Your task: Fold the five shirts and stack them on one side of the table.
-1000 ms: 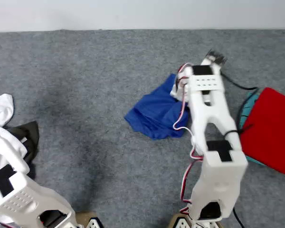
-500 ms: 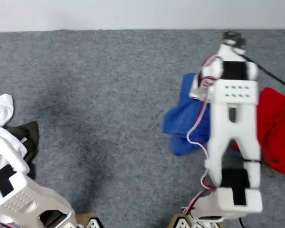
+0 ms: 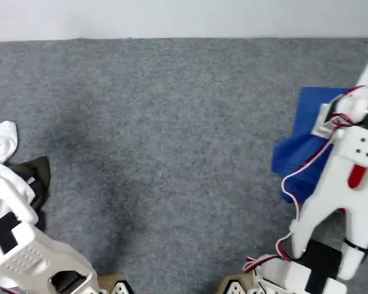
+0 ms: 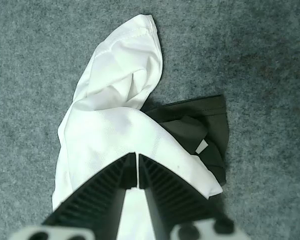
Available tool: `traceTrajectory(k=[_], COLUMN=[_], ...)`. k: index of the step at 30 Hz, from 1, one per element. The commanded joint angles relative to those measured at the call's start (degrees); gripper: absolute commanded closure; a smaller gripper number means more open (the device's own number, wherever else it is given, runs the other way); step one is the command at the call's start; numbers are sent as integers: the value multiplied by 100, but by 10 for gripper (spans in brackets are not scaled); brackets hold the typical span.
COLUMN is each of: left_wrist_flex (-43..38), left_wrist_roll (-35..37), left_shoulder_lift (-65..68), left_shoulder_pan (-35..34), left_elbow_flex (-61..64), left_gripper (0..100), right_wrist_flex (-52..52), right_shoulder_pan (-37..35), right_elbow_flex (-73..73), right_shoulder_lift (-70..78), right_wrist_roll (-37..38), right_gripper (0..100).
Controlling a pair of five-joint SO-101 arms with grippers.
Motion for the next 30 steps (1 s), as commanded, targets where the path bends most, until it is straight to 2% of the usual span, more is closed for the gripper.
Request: traceTrajectory(k=[1,12,17,23,25,30], left_wrist_flex=[44,44,44,44,44,44], left_wrist_roll=[9,18,9,18,9,0], left_shoulder_lift=[-88,-70,-44,-35,-35,-35], left_shoulder_pan=[44,44,44,53,53,44], left_elbow_flex=[-13,-13,-13,-4,-4,-4], left_gripper=[985,985,985,985,985,985], right_wrist_flex=[-330,-1095,-1859,-2712,-2791,-2290], right_shoulder_pan=[347,1103,1613,1798,1815,1930], right_elbow_flex=[-35,-44,-70,-79,-105,-615], right_shoulder_lift=[-295,954,1675,2316,2396,2325], right_wrist_roll=[211,484,1081,2505,2620,2119], right_gripper=[990,990,990,977,901,634])
